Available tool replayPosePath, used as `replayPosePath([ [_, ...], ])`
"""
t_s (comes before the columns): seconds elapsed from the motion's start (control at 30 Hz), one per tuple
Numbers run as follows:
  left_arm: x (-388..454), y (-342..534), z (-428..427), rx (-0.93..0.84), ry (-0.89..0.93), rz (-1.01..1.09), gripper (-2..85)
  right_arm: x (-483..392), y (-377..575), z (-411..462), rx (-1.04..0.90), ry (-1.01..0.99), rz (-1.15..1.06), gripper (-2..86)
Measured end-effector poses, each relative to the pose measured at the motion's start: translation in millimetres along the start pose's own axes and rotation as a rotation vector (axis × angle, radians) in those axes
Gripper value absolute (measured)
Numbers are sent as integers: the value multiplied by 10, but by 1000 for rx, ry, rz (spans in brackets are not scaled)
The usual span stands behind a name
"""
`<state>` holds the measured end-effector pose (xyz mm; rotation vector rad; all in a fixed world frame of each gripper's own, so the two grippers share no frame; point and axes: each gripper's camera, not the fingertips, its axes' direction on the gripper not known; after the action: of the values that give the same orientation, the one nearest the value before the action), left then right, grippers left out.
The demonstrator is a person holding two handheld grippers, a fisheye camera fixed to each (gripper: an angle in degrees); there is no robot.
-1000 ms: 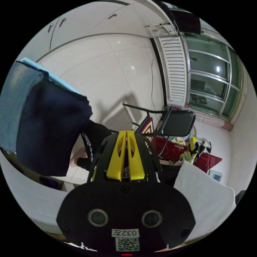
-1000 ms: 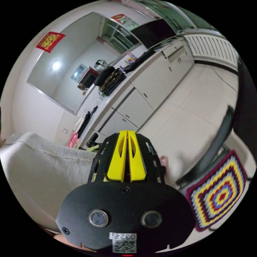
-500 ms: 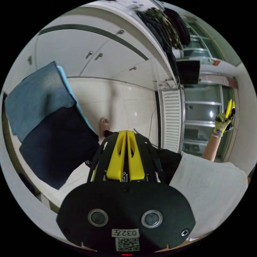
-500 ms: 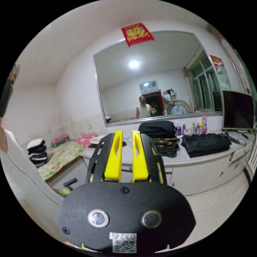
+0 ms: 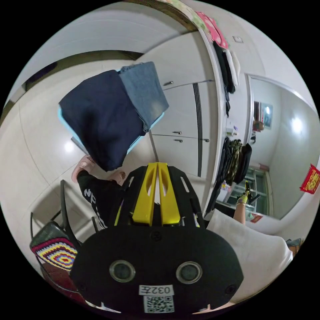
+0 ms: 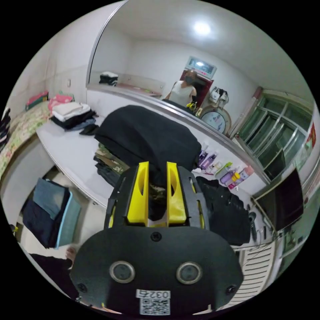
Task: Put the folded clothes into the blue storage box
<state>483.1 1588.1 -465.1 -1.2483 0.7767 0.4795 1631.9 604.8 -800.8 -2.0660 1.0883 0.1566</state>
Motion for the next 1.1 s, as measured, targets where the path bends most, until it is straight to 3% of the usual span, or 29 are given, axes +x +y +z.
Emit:
replayPosePath([
  [0.13, -72, 316, 349, 90, 2, -70, -9, -199, -57, 263, -48, 30, -101, 28],
  [0.3, -128, 426, 858, 159, -2, -127, -9, -57, -102, -15, -61, -114, -114, -7],
  [0.43, -109, 383, 1412, 187, -4, -155, -9, 594, -133, -891, 185, -366, 89, -9],
  [0.53, -61, 288, 1832, 199, -3, -164, -9, 885, -183, -1573, 407, -668, 94, -10],
  [0.6, -29, 214, 2093, 203, -2, -165, -9, 873, -238, -2043, 525, -754, 39, -10],
  [0.87, -150, -195, 3235, 252, 78, -162, -9, -271, -51, -3932, 878, -969, -383, -10],
  [1.1, -847, -523, 3837, 358, 228, -175, -9, -1376, 298, -4266, 823, -1347, -476, -10],
])
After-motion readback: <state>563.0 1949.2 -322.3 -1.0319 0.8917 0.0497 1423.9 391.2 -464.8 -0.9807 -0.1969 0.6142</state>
